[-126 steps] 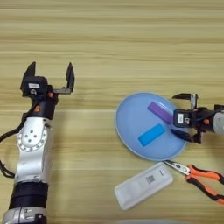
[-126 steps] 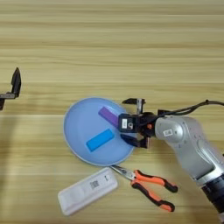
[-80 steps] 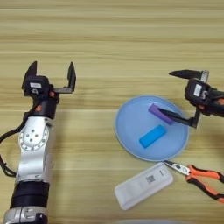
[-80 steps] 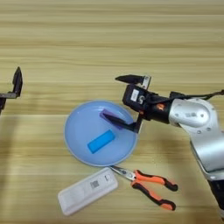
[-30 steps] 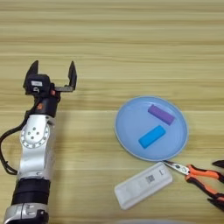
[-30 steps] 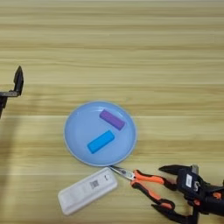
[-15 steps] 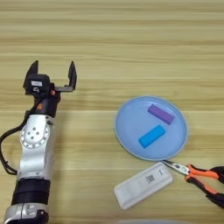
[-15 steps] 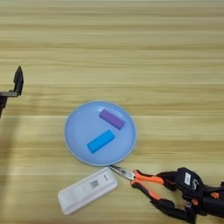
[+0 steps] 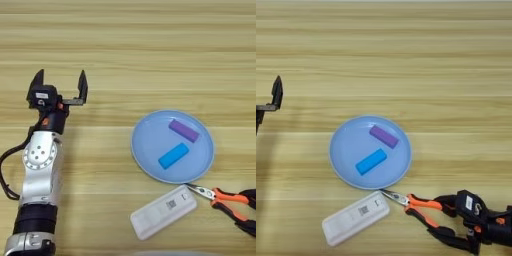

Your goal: Move the objects on the table

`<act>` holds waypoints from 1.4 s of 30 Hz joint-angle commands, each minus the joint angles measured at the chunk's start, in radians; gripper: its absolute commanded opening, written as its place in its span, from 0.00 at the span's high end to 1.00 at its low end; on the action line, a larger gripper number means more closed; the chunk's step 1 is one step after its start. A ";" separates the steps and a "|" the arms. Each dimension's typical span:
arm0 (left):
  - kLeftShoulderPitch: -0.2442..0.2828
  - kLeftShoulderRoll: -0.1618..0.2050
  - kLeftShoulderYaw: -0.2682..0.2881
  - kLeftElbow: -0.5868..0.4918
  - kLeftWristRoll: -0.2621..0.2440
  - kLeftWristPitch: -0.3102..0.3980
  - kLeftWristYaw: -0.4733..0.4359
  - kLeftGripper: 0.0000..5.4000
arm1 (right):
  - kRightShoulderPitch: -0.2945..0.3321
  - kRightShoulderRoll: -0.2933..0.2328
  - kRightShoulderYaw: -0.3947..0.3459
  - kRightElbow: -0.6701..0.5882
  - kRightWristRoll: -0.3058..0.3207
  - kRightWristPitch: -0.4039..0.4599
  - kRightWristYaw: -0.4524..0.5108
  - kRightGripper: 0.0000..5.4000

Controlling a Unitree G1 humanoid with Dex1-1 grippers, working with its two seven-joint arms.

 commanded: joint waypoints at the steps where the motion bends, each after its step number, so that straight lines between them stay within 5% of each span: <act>1: -0.018 0.001 0.004 0.010 -0.005 -0.003 -0.002 0.00 | 0.037 -0.049 0.015 0.023 -0.038 0.002 0.023 0.36; 16: -0.023 -0.007 -0.003 0.016 0.000 -0.005 0.002 0.00 | 0.085 -0.107 -0.051 0.035 0.004 -0.034 0.067 0.37; 31: -0.032 -0.008 -0.004 0.030 0.001 -0.012 0.003 0.00 | 0.034 -0.107 -0.207 -0.008 0.148 -0.003 0.121 0.37; 42: -0.039 -0.009 -0.005 0.037 0.001 -0.015 0.003 0.00 | 0.003 -0.117 -0.245 -0.021 0.171 0.029 0.151 0.37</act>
